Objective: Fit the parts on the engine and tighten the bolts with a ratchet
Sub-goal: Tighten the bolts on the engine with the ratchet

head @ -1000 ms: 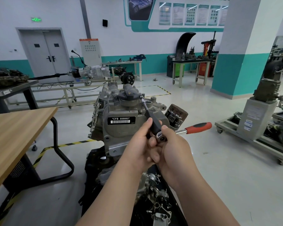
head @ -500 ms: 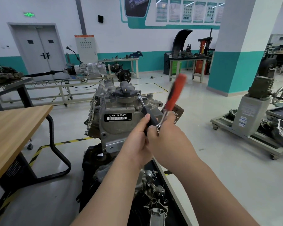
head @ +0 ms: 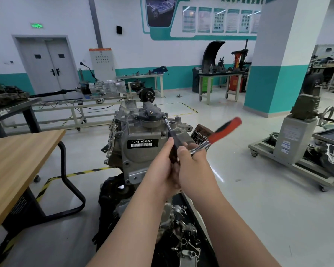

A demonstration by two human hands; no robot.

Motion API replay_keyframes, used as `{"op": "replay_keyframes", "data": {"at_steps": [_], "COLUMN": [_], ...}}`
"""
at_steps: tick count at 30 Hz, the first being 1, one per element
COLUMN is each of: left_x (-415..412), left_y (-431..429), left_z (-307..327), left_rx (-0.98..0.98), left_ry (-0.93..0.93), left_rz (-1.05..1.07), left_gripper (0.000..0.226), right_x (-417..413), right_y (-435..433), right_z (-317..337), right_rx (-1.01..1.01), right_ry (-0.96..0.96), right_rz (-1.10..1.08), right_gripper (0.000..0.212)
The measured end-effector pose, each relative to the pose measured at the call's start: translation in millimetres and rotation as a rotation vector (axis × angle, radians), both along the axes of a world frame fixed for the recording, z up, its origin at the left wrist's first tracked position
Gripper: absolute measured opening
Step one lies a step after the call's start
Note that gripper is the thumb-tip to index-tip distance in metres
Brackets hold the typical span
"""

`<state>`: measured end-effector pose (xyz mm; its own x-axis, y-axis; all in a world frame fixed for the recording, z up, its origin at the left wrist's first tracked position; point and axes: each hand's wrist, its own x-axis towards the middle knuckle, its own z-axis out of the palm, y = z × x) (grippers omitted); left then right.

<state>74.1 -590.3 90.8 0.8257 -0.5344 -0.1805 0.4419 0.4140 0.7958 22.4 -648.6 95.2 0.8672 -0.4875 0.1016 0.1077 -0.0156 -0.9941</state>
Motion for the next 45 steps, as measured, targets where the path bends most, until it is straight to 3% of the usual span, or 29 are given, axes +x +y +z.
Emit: {"op": "replay_keyframes", "data": {"at_steps": [3, 6, 11, 18, 23, 27, 30, 34, 38, 42, 45], "left_x": [2, 6, 5, 4, 2, 2, 2, 0, 1, 8, 8], "left_y": [3, 7, 8, 6, 7, 2, -2, -5, -2, -1, -1], "left_z": [-3, -5, 3, -1, -3, -7, -6, -3, -4, -12, -15], "left_rx": [0.062, 0.099, 0.086, 0.089, 0.119, 0.082, 0.041, -0.034, -0.085, -0.084, -0.116], "left_ry": [-0.007, -0.024, -0.094, -0.085, -0.062, -0.086, -0.076, -0.049, -0.034, -0.095, -0.119], "left_rz": [-0.003, -0.055, -0.114, -0.106, -0.109, -0.091, -0.057, -0.045, -0.081, -0.141, -0.175], "left_gripper": [0.045, 0.058, 0.047, 0.064, 0.064, 0.066, 0.055, 0.037, 0.075, 0.038, 0.037], "right_x": [0, -5, -8, -9, -9, -6, -7, -8, -13, -18, -14], "right_y": [1, 2, 5, 1, 1, -5, -11, -18, -17, -12, -11], "right_z": [2, 7, 16, 11, 5, 2, 7, 17, 26, 28, 23], "right_rx": [0.262, 0.477, 0.943, 0.988, 0.779, 0.366, 0.014, -0.292, -0.61, -1.157, -1.227], "right_ry": [0.014, -0.057, -0.192, -0.152, -0.095, 0.004, 0.067, 0.07, 0.159, 0.248, 0.231], "right_rz": [0.051, 0.145, 0.211, 0.22, 0.216, 0.122, 0.047, 0.028, 0.005, -0.13, -0.135], "right_gripper": [0.025, 0.033, 0.03, 0.033, 0.038, 0.056, 0.041, 0.028, 0.045, 0.067, 0.066]}}
